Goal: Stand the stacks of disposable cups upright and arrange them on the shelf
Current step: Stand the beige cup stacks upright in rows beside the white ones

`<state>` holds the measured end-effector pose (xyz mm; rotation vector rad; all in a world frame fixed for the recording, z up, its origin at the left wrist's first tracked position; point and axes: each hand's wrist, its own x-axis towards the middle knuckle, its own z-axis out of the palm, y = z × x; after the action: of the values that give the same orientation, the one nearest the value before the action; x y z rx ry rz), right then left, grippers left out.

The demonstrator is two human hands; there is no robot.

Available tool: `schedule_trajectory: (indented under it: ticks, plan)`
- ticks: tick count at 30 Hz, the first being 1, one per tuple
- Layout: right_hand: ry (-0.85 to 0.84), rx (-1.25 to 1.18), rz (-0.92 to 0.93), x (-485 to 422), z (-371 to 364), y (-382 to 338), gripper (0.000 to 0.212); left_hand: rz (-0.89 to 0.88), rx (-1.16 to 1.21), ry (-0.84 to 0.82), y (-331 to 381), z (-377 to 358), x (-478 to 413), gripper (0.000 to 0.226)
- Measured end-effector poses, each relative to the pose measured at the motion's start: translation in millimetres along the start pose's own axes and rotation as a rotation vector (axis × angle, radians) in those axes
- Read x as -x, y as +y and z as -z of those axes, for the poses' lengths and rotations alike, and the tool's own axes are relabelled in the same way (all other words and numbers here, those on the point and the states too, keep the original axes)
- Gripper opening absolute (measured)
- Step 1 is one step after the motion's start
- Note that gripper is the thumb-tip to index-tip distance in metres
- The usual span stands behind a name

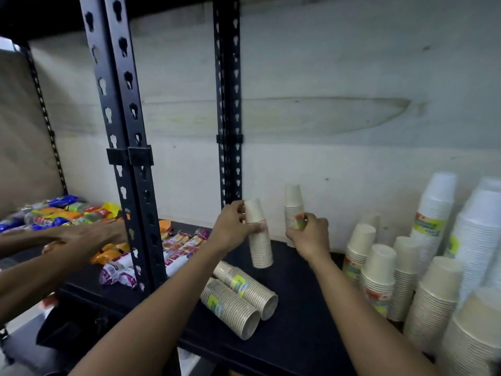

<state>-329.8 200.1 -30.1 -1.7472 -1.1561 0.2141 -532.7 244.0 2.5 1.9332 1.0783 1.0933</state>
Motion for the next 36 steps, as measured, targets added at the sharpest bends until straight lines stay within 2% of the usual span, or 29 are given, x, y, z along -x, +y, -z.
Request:
schedule_trajectory:
  ticks: [2, 9, 18, 21, 25, 26, 29, 31, 36]
  plan:
    - [0.059, -0.036, -0.028, 6.9, 1.1, 8.7, 0.054, -0.004, -0.006, 0.0, -1.9, -6.0, -8.4, 0.07]
    - [0.102, -0.082, -0.132, 18.8, -3.7, 37.3, 0.052, -0.024, 0.042, -0.125, -14.5, -48.9, -36.2, 0.067]
    - [0.076, -0.015, -0.113, 17.0, -17.0, 49.4, 0.052, -0.042, 0.208, -0.293, -37.3, -60.1, -50.5, 0.062]
    - [0.071, -0.014, -0.118, 16.5, -17.3, 47.5, 0.057, -0.004, 0.156, -0.277, -38.5, -65.8, -50.8, 0.072]
    - [0.023, -0.007, -0.127, 18.1, -17.4, 48.4, 0.068, 0.105, -0.102, -0.21, -38.9, -77.6, -48.8, 0.113]
    - [0.017, -0.007, -0.127, 17.6, -17.3, 49.5, 0.066, 0.14, -0.149, -0.182, -38.7, -79.5, -49.0, 0.115]
    - [0.022, 0.003, -0.12, 16.2, -15.9, 53.1, 0.057, 0.141, -0.148, -0.178, -41.5, -84.1, -53.9, 0.094]
    - [0.02, 0.002, -0.118, 16.2, -14.6, 55.2, 0.058, 0.133, -0.116, -0.231, -41.7, -84.6, -55.1, 0.082]
    - [0.043, 0.006, -0.08, 16.8, -17.5, 56.6, 0.055, 0.142, 0.058, -0.253, -47.1, -80.4, -55.0, 0.07]
